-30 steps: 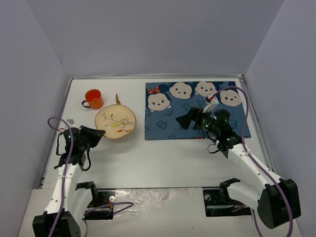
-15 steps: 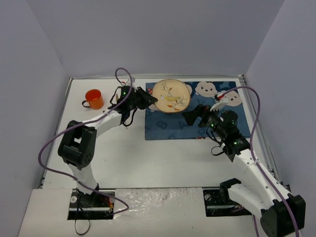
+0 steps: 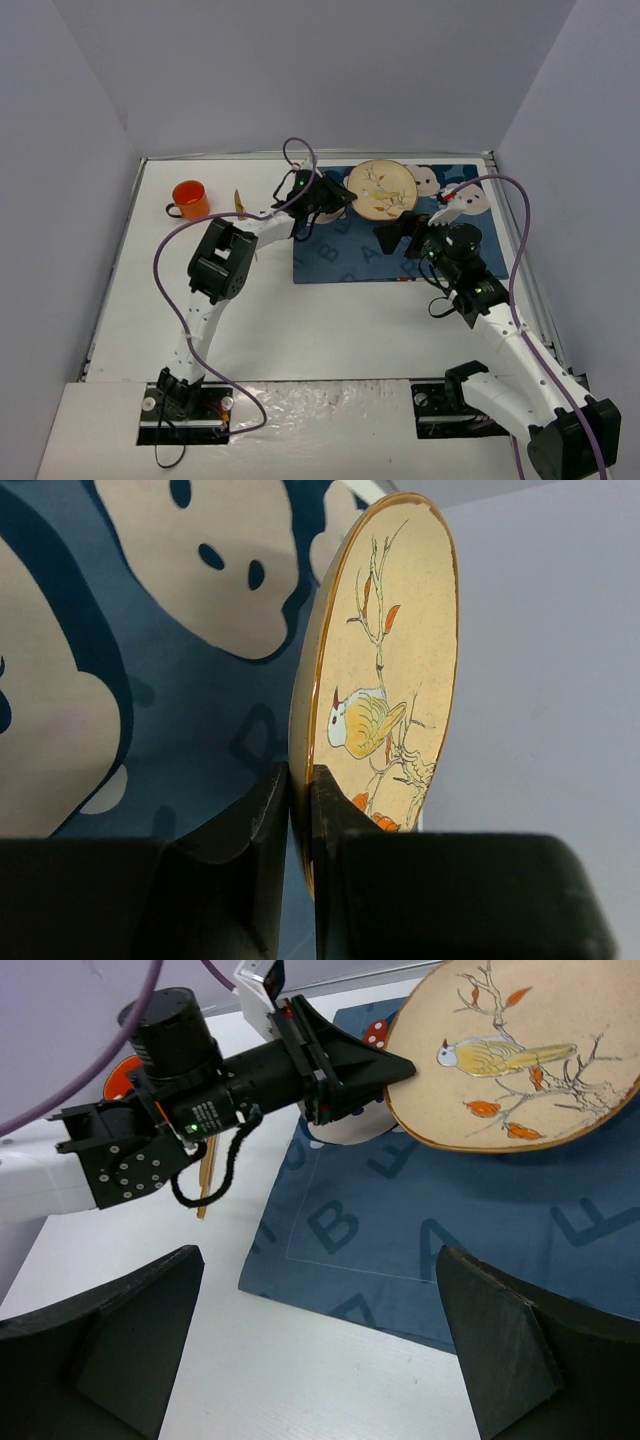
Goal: Set the dinner table for one person
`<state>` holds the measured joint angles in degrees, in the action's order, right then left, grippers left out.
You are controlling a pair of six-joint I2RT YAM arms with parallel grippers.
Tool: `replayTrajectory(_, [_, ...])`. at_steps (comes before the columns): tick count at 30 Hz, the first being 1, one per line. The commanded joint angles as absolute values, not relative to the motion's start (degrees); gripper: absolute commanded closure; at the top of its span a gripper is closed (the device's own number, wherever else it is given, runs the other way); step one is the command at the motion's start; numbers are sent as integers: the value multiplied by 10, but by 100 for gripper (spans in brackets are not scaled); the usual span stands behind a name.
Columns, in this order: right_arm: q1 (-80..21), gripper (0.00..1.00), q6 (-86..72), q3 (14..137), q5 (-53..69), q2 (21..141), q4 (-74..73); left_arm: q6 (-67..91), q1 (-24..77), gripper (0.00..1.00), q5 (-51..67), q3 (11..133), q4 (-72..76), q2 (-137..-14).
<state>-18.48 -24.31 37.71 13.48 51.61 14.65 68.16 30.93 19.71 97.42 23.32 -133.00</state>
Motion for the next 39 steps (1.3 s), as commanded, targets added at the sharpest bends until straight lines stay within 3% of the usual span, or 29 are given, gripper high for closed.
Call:
replayTrajectory(1, [-188, 1, -240, 394, 118, 501, 175, 722, 328, 100, 194, 1061, 345, -1311])
replayTrajectory(16, [-189, 1, -239, 384, 113, 494, 165, 738, 350, 100, 180, 1135, 296, -1398])
replayTrajectory(39, [-189, 1, -242, 378, 105, 491, 163, 761, 357, 100, 177, 1036, 287, -1373])
